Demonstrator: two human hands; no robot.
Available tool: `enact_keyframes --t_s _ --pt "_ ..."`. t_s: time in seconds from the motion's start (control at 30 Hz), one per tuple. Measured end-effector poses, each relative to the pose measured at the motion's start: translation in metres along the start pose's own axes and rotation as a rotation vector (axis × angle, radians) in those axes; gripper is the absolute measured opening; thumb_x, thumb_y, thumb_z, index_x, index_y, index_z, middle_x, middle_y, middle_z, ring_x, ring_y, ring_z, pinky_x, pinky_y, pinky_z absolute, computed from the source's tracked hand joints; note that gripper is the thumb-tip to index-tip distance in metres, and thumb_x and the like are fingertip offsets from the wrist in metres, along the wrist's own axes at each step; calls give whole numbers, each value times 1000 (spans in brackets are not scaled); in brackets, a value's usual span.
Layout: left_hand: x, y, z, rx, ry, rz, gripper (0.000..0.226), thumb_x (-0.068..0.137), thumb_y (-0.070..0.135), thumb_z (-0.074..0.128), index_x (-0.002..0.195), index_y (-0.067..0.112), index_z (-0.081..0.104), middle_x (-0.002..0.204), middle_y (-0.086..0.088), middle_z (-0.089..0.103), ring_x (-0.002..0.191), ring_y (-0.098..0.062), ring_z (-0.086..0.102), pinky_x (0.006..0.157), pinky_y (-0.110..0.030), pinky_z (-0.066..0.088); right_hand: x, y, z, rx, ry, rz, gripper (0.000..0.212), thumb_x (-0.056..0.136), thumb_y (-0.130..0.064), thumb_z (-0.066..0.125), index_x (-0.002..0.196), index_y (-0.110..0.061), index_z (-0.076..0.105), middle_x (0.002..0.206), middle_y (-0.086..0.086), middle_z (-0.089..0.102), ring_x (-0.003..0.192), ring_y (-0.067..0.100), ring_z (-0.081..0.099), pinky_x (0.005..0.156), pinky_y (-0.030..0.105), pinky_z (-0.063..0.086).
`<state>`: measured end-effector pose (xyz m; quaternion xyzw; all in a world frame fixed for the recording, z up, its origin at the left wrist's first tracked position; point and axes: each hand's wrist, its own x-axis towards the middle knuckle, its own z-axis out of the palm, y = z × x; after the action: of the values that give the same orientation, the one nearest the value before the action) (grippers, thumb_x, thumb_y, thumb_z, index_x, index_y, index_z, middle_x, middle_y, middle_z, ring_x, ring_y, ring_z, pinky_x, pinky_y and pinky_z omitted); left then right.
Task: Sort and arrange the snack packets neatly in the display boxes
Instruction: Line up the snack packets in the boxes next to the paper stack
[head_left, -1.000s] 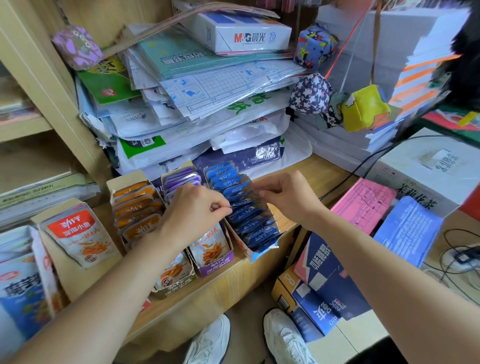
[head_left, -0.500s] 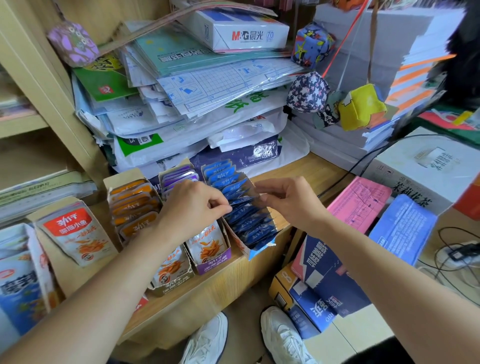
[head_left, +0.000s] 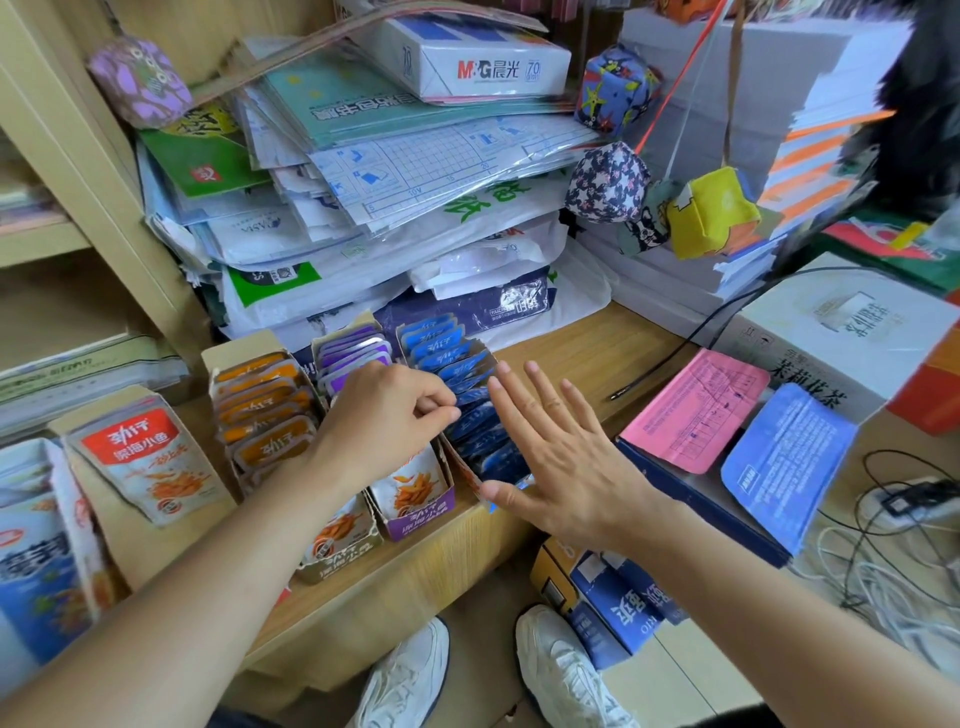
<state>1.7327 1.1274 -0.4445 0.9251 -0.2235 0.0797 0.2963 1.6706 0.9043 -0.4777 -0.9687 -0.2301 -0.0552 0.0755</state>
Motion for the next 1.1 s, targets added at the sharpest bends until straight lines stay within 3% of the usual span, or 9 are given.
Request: enact_keyframes --t_s 0.37,0.53,0.63,0.7,0.77,0.9,1.0,1.1 --pt "-19 -2 -12 106 48 -31 5 82 27 80 86 30 80 65 18 69 64 3 65 70 -27 59 -6 -18 4 -88 32 -83 90 96 -74 27 161 -18 0 168 -1 -10 153 23 -18 123 49 -11" --pt "-27 3 -7 225 4 -41 9 84 37 77 92 34 80 79 15 74 78 -8 68 69 -32 58 -6 -22 7 -55 52 -79 89 96 -73 24 160 -18 -3 167 -1 -13 153 19 -20 123 47 -12" --pt "-36 9 -1 281 41 -73 19 85 41 76 101 33 79 90 4 75 88 -20 67 75 -35 56 -2 -13 -2 375 139 105 83 94 -60 36 161 -25 2 168 -8 -5 153 7 -11 124 37 -5" --pt "-48 18 8 356 123 -34 29 88 37 73 111 22 78 99 -3 77 95 -25 66 84 -39 52 0 -3 -5 853 99 326 83 88 -45 49 160 -32 10 166 -16 6 152 0 2 125 34 6" --pt "-65 32 20 450 156 6 41 94 37 59 124 12 71 117 -5 74 112 -27 62 96 -43 47 -1 7 -2 1148 50 446 82 83 -37 50 159 -35 18 164 -20 16 150 -1 12 123 33 14" --pt "-100 52 49 528 58 -48 73 97 51 40 148 0 45 152 -17 46 148 -31 35 121 -50 26 -8 10 7 1286 -5 460 74 88 -51 38 158 -32 23 164 -16 20 149 1 17 118 27 14" --pt "-116 61 75 459 7 -103 86 97 58 33 155 -4 26 160 -20 32 153 -29 22 125 -49 15 -12 4 14 1372 -49 468 77 90 -71 26 157 -33 24 164 -16 18 150 0 14 125 35 4" --pt "-120 71 98 371 -17 -147 92 96 60 27 158 -4 7 164 -20 18 155 -28 12 125 -46 10 -13 -1 14 1410 -69 469 73 98 -71 15 159 -31 21 164 -17 16 151 1 12 122 30 2"
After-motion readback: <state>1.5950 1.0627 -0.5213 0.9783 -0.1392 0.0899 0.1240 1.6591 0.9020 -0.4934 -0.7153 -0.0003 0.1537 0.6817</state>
